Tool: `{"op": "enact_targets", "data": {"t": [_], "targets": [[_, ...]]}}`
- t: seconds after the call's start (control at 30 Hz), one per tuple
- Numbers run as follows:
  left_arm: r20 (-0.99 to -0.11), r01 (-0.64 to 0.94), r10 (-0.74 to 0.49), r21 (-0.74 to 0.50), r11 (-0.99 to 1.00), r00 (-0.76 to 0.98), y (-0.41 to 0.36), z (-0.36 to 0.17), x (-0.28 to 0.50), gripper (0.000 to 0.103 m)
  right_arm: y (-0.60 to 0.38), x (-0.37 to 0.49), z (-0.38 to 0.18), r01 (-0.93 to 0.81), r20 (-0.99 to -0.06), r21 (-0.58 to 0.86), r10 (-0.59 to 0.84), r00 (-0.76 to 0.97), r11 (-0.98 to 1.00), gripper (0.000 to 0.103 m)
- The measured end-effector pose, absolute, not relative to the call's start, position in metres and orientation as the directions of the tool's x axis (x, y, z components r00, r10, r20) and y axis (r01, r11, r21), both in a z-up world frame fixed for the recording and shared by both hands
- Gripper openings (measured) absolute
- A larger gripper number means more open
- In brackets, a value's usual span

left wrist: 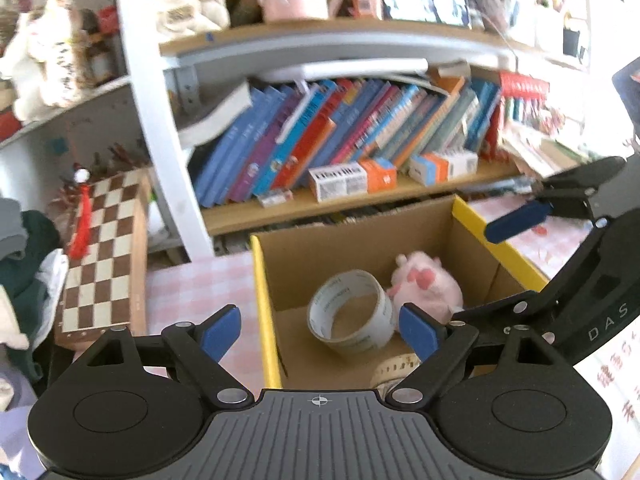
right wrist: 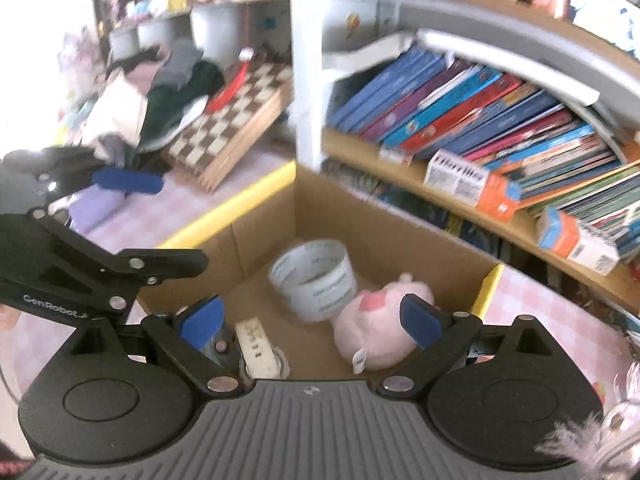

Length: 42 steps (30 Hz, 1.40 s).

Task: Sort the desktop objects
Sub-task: 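Withdraw both grippers from the yellow box back toward the table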

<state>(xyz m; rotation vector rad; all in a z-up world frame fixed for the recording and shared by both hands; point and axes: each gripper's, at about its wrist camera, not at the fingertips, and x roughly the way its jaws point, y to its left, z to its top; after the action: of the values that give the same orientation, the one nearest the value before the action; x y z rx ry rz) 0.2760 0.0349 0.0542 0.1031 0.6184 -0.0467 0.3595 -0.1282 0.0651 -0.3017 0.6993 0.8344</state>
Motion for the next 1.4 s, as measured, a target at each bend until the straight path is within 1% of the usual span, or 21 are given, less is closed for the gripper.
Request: {"op": "enact_targets", "data": {"t": [0.07, 0.2, 0.33, 0.47, 0.63, 0.73, 1.0, 1.4], "targets": [[-0.554, 0.056, -0.005, 0.074, 0.996, 0.833, 0.037, 0.059, 0.267, 0.089, -0.133, 0.351, 0.070, -0.737, -0.635, 0.019, 0.578, 0.513, 0.675, 0.096], [-0.492, 0.018, 0.008, 0.049, 0.999, 0.871, 0.041, 0.068, 0.246, 0.093, -0.142, 0.332, 0.078, -0.690, -0.555, 0.007, 0.576, 0.600, 0.724, 0.096], [-0.442, -0.006, 0.018, 0.029, 1.000, 0.897, 0.044, 0.074, 0.225, 0.094, -0.151, 0.310, 0.082, -0.633, -0.480, -0.003, 0.554, 0.680, 0.774, 0.096], [-0.431, -0.013, 0.017, 0.011, 1.000, 0.902, 0.046, 0.075, 0.207, 0.094, -0.160, 0.287, 0.083, -0.571, -0.424, -0.018, 0.511, 0.748, 0.821, 0.097], [-0.430, -0.021, 0.019, -0.001, 1.000, 0.903, 0.047, 0.070, 0.184, 0.094, -0.171, 0.257, 0.077, -0.481, -0.387, -0.039, 0.431, 0.816, 0.876, 0.098], [-0.431, -0.030, 0.023, -0.010, 0.999, 0.902, 0.048, 0.066, 0.170, 0.094, -0.179, 0.241, 0.072, -0.432, -0.386, -0.029, 0.388, 0.837, 0.901, 0.098], [-0.452, -0.045, 0.028, -0.027, 0.999, 0.892, 0.049, 0.047, 0.135, 0.095, -0.181, 0.203, 0.045, -0.382, -0.451, -0.027, 0.330, 0.829, 0.924, 0.099], [-0.527, -0.015, 0.005, -0.014, 1.000, 0.850, 0.043, 0.017, 0.102, 0.096, -0.181, 0.148, 0.008, -0.319, -0.542, -0.042, 0.247, 0.803, 0.947, 0.099]]}}
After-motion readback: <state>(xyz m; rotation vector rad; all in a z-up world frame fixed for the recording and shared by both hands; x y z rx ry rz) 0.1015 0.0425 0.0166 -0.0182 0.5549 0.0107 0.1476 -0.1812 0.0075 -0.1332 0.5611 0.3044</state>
